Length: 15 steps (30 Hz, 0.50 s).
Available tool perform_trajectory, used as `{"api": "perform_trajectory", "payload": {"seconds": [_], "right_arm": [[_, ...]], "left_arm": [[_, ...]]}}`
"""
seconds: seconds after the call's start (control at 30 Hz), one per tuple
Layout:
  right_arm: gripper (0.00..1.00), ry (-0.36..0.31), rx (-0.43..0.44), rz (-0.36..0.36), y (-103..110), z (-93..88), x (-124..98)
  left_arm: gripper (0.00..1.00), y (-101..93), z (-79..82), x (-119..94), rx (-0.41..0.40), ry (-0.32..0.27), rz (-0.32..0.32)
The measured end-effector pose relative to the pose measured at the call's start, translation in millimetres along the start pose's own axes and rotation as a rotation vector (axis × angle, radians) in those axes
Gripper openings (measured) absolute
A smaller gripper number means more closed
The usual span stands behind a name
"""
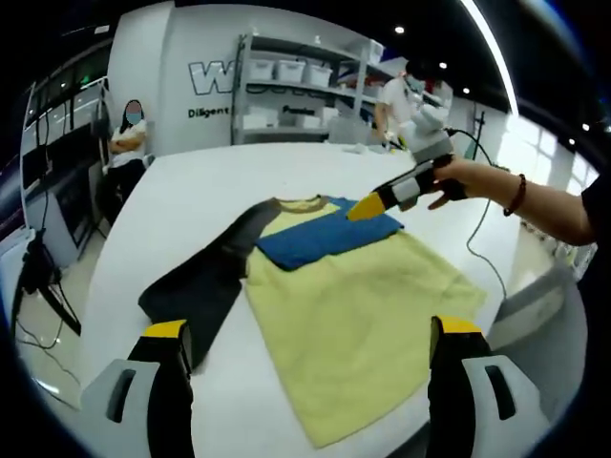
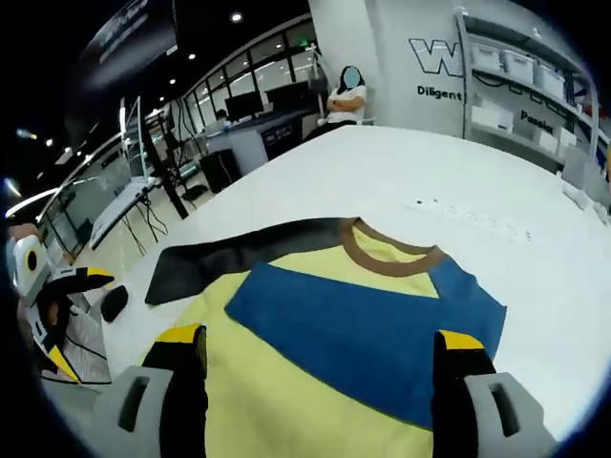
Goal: Fold the garment on the visible template until the final outline fits inside the template.
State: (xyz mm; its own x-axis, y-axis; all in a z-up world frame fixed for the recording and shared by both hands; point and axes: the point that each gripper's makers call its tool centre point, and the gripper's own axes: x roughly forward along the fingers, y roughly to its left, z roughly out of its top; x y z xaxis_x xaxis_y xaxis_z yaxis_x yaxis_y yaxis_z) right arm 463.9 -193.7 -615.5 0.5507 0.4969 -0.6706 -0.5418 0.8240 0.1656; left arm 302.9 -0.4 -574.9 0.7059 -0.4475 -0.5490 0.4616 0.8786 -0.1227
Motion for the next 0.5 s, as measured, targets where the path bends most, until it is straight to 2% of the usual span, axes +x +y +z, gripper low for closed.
{"api": "perform_trajectory", "payload": {"seconds": [0.17,0.3,0.5], "right_arm": [[0.96,0.023,0.023,-0.052,-22.6,-17.3,-4.4],[0.95,0.034,0.076,-0.065,-36.3,-31.8,-7.4],[0.86,0.054,0.099,-0.103,-56.0,-50.1,-11.2]], "left_arm": [[0.99,-2.6,0.8,-1.8,0.016,0.001,-0.01],[0.99,-1.0,0.2,-3.5,0.014,0.001,-0.004],[0.99,1.2,-2.3,-4.4,0.011,0.007,0.003]]}}
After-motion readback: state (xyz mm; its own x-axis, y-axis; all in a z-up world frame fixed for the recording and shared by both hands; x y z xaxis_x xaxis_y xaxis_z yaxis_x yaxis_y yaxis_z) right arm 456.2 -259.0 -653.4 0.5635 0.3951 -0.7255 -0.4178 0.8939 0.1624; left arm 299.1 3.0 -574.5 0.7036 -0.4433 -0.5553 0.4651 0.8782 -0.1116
